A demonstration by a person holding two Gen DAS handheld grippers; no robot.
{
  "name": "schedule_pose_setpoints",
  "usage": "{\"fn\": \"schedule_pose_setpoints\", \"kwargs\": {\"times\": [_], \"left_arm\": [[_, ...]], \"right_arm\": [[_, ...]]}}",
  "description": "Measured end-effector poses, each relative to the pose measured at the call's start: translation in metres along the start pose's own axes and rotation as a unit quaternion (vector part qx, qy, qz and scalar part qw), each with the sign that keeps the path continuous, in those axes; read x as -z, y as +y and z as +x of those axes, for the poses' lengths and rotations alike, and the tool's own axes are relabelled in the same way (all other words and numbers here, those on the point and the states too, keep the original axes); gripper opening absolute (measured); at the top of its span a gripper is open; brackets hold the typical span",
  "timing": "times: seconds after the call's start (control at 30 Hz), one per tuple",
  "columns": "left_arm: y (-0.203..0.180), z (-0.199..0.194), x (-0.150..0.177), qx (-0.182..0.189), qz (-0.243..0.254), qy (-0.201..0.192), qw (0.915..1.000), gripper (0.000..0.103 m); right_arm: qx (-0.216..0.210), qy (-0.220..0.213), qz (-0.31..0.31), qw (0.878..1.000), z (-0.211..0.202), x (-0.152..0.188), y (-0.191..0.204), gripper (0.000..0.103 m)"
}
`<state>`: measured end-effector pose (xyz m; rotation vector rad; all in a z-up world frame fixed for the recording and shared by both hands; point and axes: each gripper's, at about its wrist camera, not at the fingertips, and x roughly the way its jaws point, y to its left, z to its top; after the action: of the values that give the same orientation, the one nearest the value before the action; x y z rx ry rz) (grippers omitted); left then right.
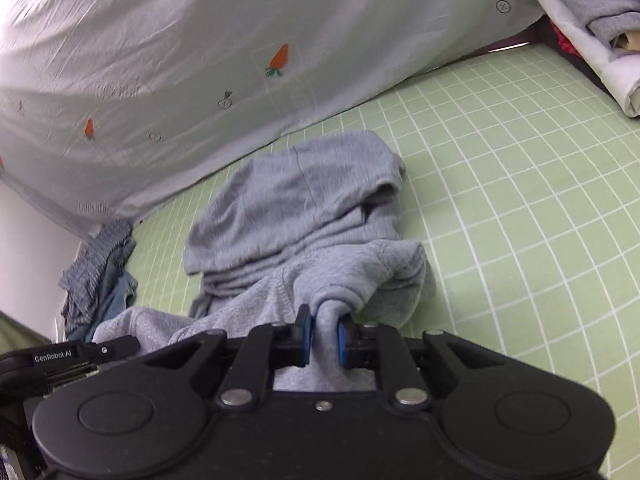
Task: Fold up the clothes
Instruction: 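Grasp the folded hoodie with both grippers and lift it off the mat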
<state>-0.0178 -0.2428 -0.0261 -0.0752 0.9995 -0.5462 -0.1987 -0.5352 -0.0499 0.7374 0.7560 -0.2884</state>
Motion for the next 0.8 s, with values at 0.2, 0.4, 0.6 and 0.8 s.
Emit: {"fn": "schedule_pose_setpoints", "kwargs": {"times": [0.2,0.4,0.6,0.8], "left_arm": [[0.007,0.052,-0.067,0.014,-0.014,-0.021,0.9996,0.015],[0.019,0.124,-0.102,0.003,-0.028,-0.003,0.9996,0.02],[0.033,0.102,-0.075,-0.022,-0.022,-0.023,0.9992,0.05],[0.04,0.1,-0.054,-0.009,-0.028,0.019,0.9994,0.047]], "right_arm": [[0.018,-0.038,-0.004,0.999,0.046,-0.062,0.012,0.013],[0.038,-0.019,-0.057,0.997,0.126,-0.093,0.015,0.04],[0.063,0.0,-0.058,0.996,0.125,-0.076,0.019,0.073],[0.058,0.025,0.001,0.998,0.118,-0.065,0.002,0.07]]}}
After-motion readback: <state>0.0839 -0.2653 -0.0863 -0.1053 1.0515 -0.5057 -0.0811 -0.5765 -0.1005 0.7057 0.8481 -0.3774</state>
